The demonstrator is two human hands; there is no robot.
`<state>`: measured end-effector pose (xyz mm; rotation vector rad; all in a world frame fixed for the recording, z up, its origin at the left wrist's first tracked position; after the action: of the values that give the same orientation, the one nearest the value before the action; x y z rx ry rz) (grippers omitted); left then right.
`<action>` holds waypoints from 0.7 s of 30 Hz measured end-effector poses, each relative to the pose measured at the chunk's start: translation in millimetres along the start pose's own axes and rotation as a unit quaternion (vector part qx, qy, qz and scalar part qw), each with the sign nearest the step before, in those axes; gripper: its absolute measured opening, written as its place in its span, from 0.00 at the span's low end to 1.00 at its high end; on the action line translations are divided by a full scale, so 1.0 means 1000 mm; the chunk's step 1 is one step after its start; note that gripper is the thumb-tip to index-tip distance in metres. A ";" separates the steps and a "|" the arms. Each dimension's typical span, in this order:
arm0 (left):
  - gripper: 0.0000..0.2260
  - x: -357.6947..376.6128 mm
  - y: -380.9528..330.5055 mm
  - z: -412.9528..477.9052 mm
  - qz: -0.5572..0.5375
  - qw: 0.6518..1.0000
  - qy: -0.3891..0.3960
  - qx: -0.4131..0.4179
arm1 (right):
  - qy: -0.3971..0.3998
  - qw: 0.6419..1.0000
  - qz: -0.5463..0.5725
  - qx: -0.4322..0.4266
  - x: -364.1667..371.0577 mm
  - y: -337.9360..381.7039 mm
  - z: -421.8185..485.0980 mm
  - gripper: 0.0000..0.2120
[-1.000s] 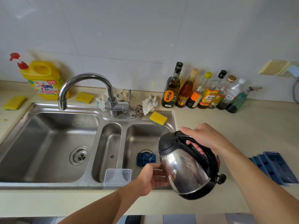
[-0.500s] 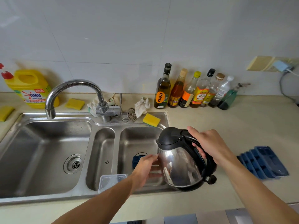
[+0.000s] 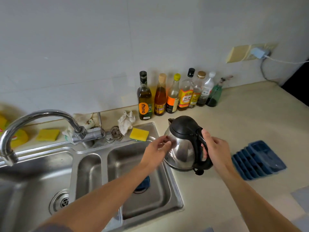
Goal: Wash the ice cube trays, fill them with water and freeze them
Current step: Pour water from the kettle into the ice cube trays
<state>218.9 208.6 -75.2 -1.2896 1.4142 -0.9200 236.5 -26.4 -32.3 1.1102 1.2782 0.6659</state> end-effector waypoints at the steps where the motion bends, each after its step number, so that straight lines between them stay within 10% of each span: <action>1: 0.07 0.003 -0.005 0.009 0.004 1.000 0.013 -0.002 | -0.003 1.000 0.000 0.007 0.001 -0.004 0.007 0.28; 21: 0.11 0.020 -0.025 0.094 0.081 0.994 0.076 0.003 | 0.033 0.997 -0.049 0.058 0.023 -0.016 0.075 0.23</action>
<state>317.1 192.1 -76.7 -1.1011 1.6074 -0.9261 310.6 -32.5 -61.7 1.1191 1.4337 0.5643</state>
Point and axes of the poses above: each hand's wrist, its own z-axis towards the middle knuckle, its own x-axis out of the palm, y = z × x, the point moved 9 cm from there along z, towards the middle knuckle, and after that the axes turned 5 degrees about -y, right-handed, at the moved point
